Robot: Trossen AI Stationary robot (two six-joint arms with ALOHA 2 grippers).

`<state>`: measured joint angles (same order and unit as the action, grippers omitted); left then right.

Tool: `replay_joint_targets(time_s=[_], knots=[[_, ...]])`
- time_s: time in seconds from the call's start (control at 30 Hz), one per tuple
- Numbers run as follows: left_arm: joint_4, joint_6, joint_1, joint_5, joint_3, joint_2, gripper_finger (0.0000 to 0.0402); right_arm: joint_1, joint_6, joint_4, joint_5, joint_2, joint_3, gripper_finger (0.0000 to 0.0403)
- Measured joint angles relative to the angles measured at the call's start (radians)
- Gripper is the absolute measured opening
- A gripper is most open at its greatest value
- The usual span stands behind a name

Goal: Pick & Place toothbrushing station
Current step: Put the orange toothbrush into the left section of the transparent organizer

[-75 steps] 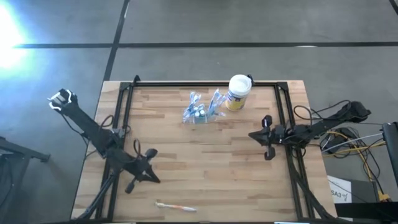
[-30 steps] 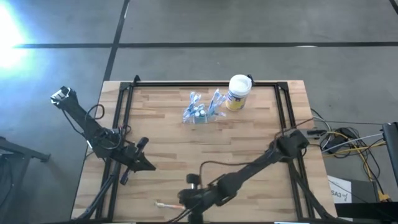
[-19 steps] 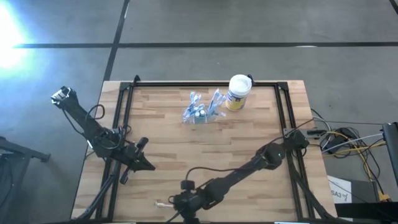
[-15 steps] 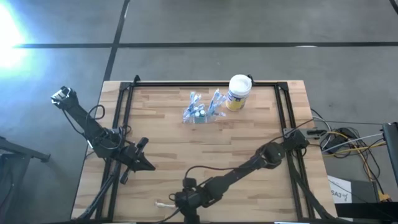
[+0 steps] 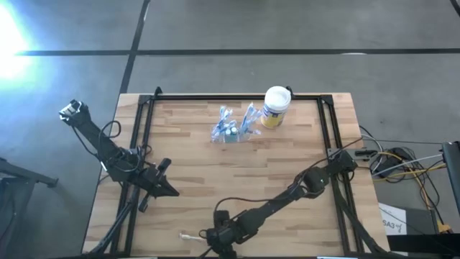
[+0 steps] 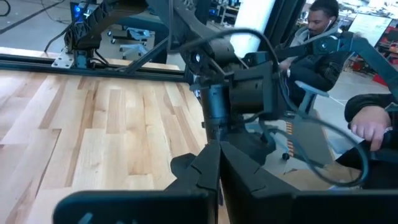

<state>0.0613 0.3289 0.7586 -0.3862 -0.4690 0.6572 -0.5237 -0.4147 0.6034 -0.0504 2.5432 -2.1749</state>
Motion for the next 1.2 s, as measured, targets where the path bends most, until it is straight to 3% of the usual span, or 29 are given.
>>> replay_joint_targets(time_s=[0.37, 0.7, 0.97, 1.2], knots=[[0.008, 0.015, 0.000, -0.001, 0.000, -0.003, 0.0011, 0.018, 0.000, -0.023, -0.065, -0.008, 0.082, 0.0190], [0.008, 0.020, 0.002, 0.011, 0.000, -0.002, 0.0016, 0.083, 0.106, -0.005, -0.029, -0.017, 0.096, 0.0023], [0.006, -0.035, 0.002, 0.018, 0.000, -0.008, 0.0010, 0.094, 0.217, 0.026, -0.045, -0.082, 0.110, 0.0021], [0.002, -0.103, 0.002, 0.018, 0.000, -0.052, 0.0007, 0.090, 0.303, 0.008, -0.089, -0.303, 0.153, 0.0019]])
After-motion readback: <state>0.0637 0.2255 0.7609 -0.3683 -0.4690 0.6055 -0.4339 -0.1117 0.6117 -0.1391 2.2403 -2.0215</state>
